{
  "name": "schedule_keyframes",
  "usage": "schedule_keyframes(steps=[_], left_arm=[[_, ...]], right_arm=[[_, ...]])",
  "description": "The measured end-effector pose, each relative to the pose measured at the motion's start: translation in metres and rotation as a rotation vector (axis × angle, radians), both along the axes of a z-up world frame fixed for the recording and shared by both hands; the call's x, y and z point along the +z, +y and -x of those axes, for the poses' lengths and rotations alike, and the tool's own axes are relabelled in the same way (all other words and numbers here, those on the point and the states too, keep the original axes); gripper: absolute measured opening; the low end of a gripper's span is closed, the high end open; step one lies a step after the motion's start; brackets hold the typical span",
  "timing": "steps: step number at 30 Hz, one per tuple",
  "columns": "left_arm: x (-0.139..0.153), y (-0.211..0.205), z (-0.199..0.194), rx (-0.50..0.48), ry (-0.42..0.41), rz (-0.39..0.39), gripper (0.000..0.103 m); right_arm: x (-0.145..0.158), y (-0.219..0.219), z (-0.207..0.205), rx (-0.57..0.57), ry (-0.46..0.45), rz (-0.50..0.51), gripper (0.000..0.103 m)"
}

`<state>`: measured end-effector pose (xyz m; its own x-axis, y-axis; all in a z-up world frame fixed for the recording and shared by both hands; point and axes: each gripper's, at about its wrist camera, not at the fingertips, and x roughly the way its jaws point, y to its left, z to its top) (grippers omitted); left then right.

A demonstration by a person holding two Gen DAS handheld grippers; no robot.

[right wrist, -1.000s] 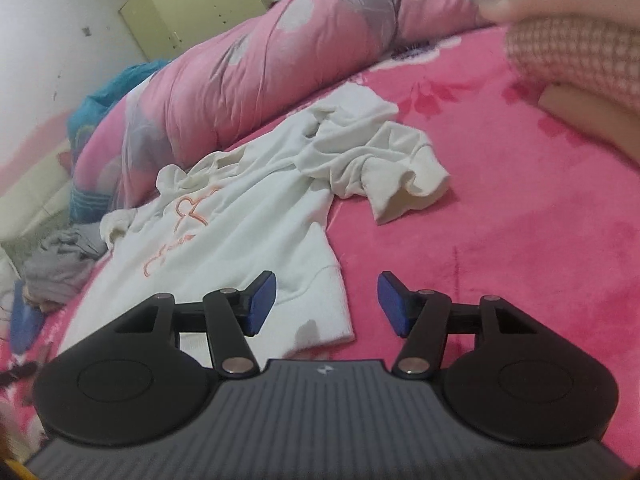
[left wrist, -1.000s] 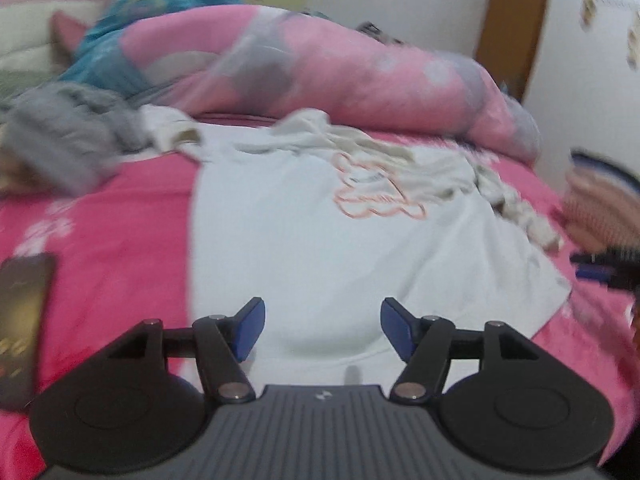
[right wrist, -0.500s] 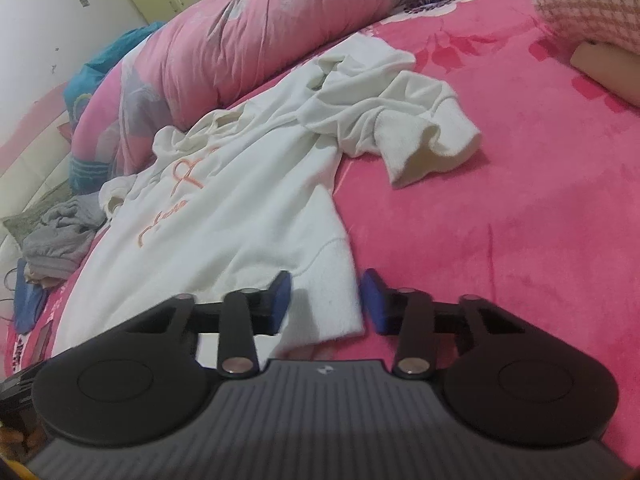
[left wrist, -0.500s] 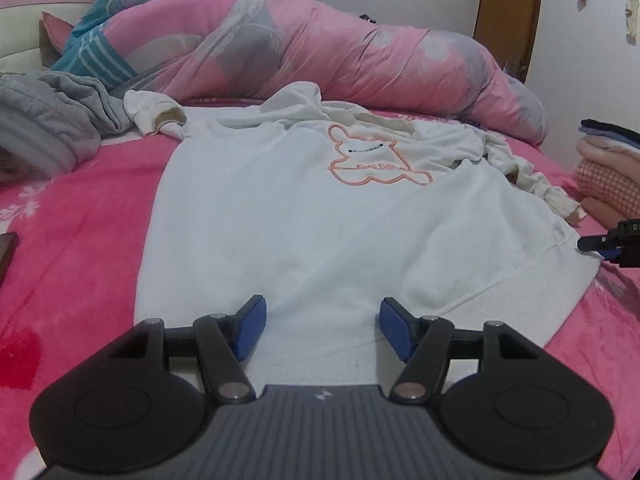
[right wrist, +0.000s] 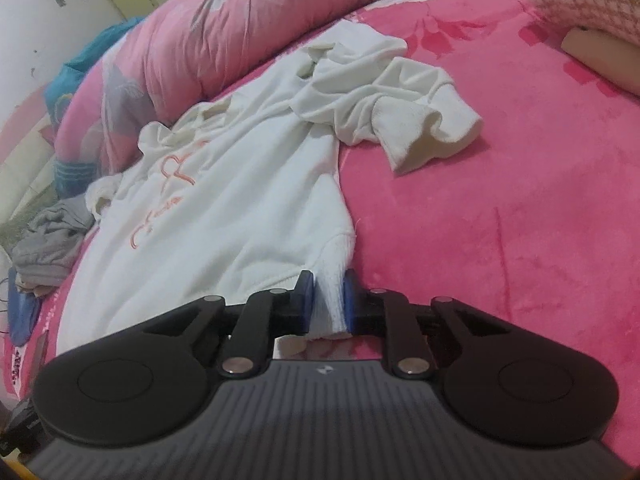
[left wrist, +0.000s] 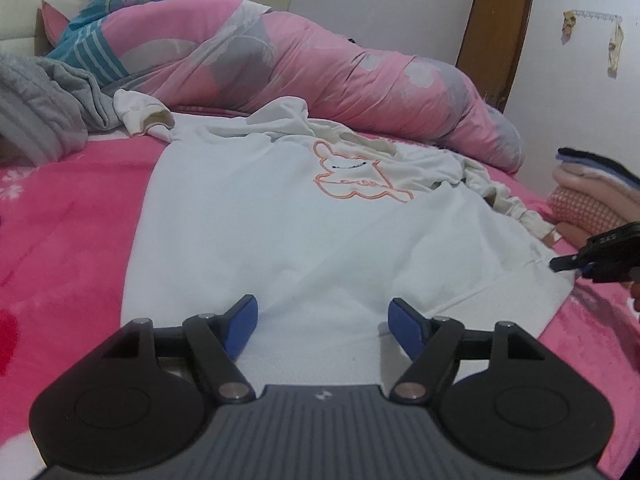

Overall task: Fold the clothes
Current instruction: 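Grasp the sweatshirt hem edge with the right gripper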

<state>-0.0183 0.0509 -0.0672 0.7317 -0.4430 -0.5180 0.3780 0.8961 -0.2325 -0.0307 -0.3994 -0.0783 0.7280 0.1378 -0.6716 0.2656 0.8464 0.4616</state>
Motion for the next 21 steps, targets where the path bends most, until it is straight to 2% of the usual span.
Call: schedule_keyframes(steps=[9,21], left_arm=[[-0.0019,0.0049,-0.0003,-0.008,0.001,0.039,0.076],[-0.0032,0.0047,-0.0007,-0.009,0.001,0.050,0.076]], right_arm=[[-0.0016,0.0013,-0.0024,-0.053,0.009,-0.036,0.018],[-0.0022,-0.0039,0.0017,-0.082,-0.012,-0.097,0.019]])
